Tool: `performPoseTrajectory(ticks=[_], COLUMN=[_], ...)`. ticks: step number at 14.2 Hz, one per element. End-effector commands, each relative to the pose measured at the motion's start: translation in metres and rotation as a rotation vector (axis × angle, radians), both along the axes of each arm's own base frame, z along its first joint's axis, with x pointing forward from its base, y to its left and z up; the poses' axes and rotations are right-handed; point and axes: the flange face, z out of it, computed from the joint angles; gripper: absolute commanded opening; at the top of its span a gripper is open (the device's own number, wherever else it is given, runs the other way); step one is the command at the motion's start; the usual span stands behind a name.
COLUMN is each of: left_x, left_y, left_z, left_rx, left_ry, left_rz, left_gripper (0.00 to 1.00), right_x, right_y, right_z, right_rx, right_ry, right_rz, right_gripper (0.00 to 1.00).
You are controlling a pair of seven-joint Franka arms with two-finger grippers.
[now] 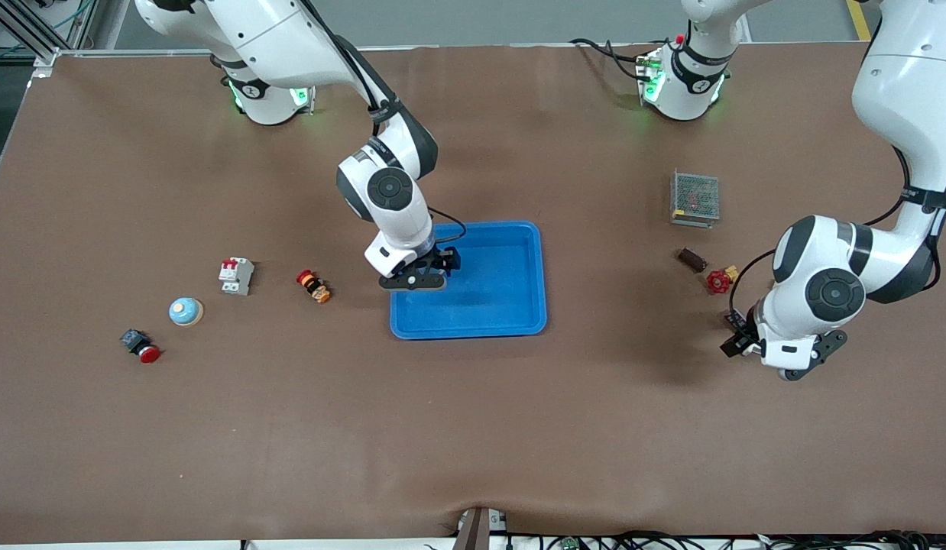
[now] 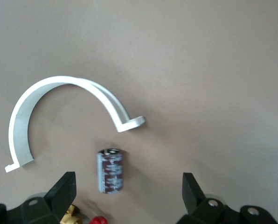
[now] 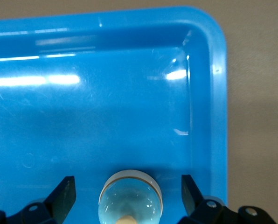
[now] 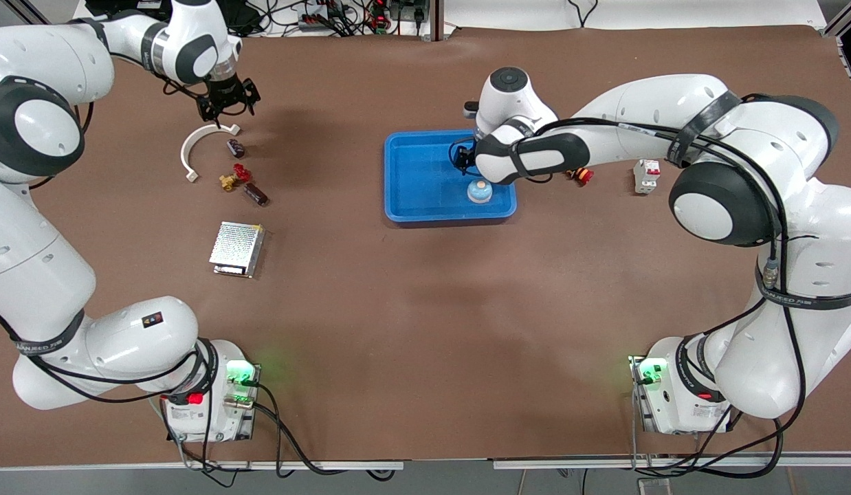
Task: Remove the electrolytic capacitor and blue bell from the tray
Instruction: 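Place the capacitor with the left gripper while the right gripper grasps the bell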
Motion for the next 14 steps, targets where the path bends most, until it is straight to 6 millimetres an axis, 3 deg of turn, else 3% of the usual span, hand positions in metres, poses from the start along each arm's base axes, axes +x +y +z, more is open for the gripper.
performPoseTrajectory(ticks=[1, 6, 12, 14], left_x=[0.004, 0.019, 0.021, 0.021], left_y=[-0.011, -0.029, -0.027, -0.027], left_z=[0.039, 0.098, 0.112, 0.126], left_rx=[0.013, 0.026, 0.033, 0.041], left_ry=[-0.028, -0.03, -0.02, -0.023], left_rz=[-0.009, -0.013, -0.052, -0.077], left_gripper=[1.0, 1.0, 1.0, 1.0], right_x=[-0.007, -0.014, -0.018, -0.019], right_y=[0.006, 0.007, 0.001, 0.002], right_z=[-0.015, -0.023, -0.031, -0.03], right_rx=[-0.004, -0.012, -0.036, -0.036], right_ry=[-0.019, -0.01, -0.005, -0.005], right_rz=[-0.003, -0.012, 0.004, 0.006], right_gripper=[1.0, 1.0, 1.0, 1.0])
